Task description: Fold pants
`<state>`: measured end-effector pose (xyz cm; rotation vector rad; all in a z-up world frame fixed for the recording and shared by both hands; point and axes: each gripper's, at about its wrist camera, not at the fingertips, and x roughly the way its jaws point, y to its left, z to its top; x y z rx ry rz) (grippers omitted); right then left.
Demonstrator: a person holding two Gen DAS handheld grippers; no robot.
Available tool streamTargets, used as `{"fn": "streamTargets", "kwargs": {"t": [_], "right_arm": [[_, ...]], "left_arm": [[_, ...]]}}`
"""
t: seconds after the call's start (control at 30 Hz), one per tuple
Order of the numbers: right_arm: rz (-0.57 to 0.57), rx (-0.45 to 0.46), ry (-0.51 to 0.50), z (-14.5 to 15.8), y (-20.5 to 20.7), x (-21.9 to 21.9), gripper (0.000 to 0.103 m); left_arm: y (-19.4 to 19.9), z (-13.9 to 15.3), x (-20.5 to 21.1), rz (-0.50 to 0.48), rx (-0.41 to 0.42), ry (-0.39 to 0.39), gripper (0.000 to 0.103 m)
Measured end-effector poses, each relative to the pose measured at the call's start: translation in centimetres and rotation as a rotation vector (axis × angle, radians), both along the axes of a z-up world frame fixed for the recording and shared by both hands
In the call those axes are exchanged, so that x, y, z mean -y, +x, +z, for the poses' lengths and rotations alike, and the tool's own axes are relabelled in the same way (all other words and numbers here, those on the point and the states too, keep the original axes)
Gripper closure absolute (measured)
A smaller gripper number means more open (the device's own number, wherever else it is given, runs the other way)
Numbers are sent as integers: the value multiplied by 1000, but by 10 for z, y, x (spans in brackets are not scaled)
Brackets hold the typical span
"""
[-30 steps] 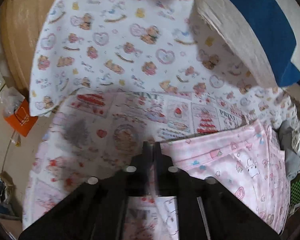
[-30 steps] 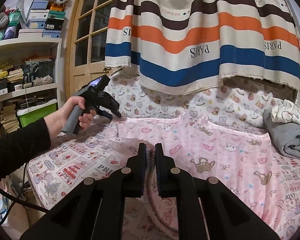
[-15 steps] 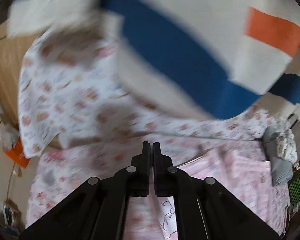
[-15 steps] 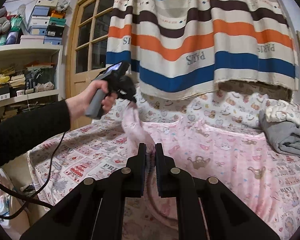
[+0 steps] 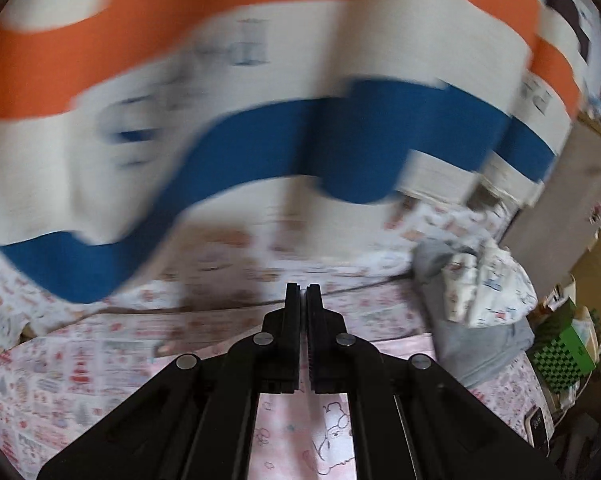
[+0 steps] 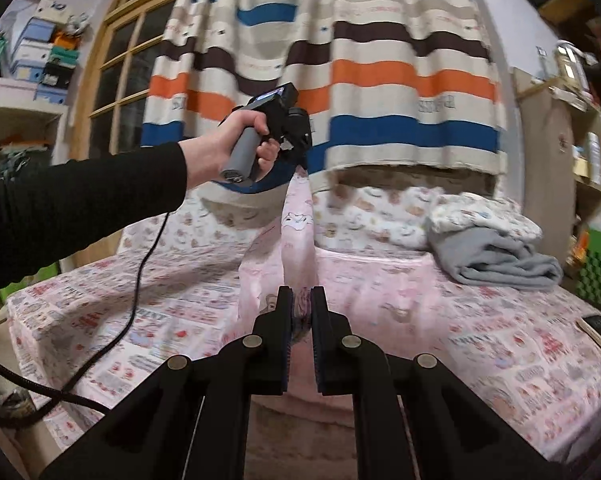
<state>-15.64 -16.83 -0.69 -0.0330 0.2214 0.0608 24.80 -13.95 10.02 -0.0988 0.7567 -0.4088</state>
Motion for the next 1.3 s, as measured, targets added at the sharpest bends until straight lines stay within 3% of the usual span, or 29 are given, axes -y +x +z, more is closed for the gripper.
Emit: {"fn": "streamTargets", "kwargs": {"t": [0.2, 0.37, 0.47, 0.8, 1.0, 1.17, 1.3], "right_arm": [[-33, -4, 44, -7, -10, 28, 94], [-99, -1, -8, -20, -16, 36, 94], [-84, -22, 37, -27, -18, 45, 94], [-70, -31, 99, -30, -17, 65, 94], [-97, -23, 131, -30, -19, 71, 94], [-104, -18, 120, -30, -20, 70, 94], [-106, -24, 125, -31, -19, 70, 94]], "left_arm": [[-3, -4, 73, -58, -34, 8, 101], [0, -24, 116, -87, -90, 28, 101], [0, -38, 135, -99, -103, 52, 101], [15, -74, 171, -84, -166, 112, 101], [22, -98, 182, -124, -211, 119, 101], [16, -103, 203, -167, -182, 166, 101], [16, -111, 214, -180, -210, 160, 101]]}}
